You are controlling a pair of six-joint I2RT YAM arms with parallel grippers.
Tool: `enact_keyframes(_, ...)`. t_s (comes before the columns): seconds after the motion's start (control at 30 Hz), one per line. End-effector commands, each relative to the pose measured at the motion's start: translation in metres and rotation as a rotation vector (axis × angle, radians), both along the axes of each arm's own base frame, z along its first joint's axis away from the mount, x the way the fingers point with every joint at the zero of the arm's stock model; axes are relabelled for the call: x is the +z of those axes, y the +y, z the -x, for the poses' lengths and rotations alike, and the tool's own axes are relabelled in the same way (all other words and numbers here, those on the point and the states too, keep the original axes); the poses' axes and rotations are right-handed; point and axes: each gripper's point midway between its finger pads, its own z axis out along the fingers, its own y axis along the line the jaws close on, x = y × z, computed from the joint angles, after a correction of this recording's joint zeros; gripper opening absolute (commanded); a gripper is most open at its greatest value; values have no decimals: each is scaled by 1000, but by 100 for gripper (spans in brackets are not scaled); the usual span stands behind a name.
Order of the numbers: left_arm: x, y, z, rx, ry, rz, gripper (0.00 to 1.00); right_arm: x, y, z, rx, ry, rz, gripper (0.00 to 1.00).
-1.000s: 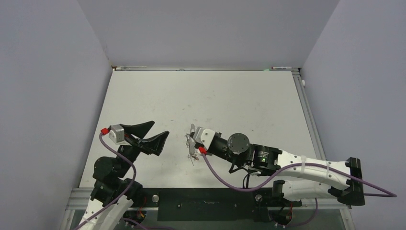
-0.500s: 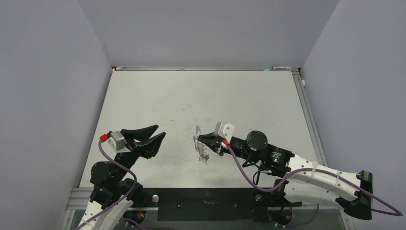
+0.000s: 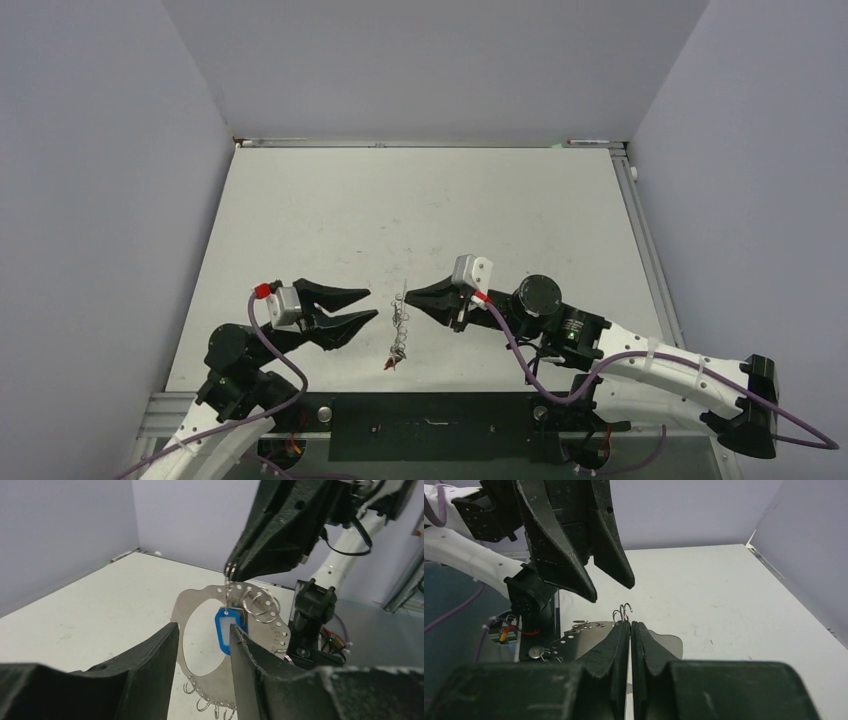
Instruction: Put the keys on the keyring
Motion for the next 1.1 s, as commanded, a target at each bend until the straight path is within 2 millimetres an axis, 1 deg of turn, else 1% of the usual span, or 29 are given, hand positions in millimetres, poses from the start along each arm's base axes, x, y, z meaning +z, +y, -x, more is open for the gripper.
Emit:
enact_keyframes(0.0, 9, -13, 27, -137, -141, -53, 36, 29, 7, 12, 85, -19, -117, 5)
enact_keyframes(0.07, 5, -18, 33, -187, -145, -76, 35, 27, 10, 15, 111, -18, -102, 5)
enact_keyframes(0.17, 6, -19, 39, -217, -165, -70, 32, 22, 15, 20, 149, -11, -74, 5)
enact_keyframes(0.37, 8, -16, 41, -206, -188, -50, 24, 18, 18, 28, 197, 12, -83, 5)
enact_keyframes(0.53, 5, -18, 38, -208, -170, -54, 22, 19, 22, 31, 224, 19, -93, 5)
enact_keyframes(0.77, 4, -19, 41, -224, -161, -44, 21, 19, 26, 31, 232, 29, -97, 5)
enact_keyframes(1.07, -1, -21, 39, -231, -130, -47, 19, 23, 26, 30, 226, 36, -116, 5)
